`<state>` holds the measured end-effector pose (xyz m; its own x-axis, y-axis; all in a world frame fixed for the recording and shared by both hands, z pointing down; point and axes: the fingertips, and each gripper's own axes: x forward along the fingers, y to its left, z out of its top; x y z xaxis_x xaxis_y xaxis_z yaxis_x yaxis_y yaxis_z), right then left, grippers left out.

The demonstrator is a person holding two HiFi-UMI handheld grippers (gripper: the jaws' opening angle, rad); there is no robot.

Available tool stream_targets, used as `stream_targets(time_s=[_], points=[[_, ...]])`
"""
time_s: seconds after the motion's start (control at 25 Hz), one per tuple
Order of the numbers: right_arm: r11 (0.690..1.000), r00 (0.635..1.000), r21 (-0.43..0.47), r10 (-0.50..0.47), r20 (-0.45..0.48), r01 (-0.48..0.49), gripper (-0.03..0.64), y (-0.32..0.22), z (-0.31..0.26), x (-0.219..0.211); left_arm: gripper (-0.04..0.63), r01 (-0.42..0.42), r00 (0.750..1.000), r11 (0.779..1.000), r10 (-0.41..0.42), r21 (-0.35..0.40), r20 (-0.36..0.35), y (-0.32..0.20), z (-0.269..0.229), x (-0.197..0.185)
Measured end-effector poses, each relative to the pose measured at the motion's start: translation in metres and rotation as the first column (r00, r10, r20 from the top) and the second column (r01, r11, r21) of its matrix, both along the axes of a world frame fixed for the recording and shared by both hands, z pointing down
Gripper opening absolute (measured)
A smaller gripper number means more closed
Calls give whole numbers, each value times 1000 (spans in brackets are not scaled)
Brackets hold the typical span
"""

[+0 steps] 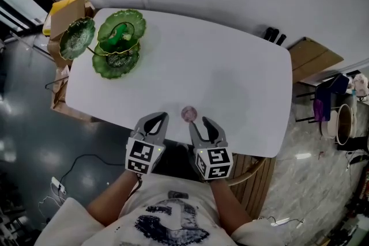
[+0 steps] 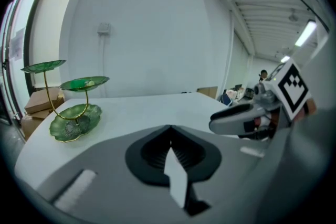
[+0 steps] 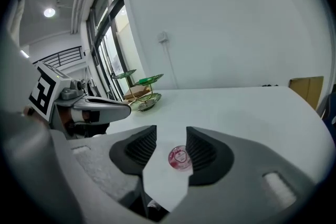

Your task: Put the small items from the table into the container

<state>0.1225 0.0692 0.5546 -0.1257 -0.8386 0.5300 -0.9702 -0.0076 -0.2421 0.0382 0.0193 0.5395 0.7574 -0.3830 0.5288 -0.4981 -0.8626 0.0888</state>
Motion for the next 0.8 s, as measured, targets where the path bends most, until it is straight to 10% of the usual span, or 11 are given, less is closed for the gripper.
stream_targets(time_s=[0.32, 0.8], points=[[994, 995, -53, -93, -23, 91, 333, -7, 32, -8, -11, 19, 1000, 1000, -19, -3, 19, -5, 18, 8], [981, 987, -130, -154, -51, 146, 341, -19, 80, -11, -11, 63, 997, 998, -61, -32, 50, -19, 50, 9]])
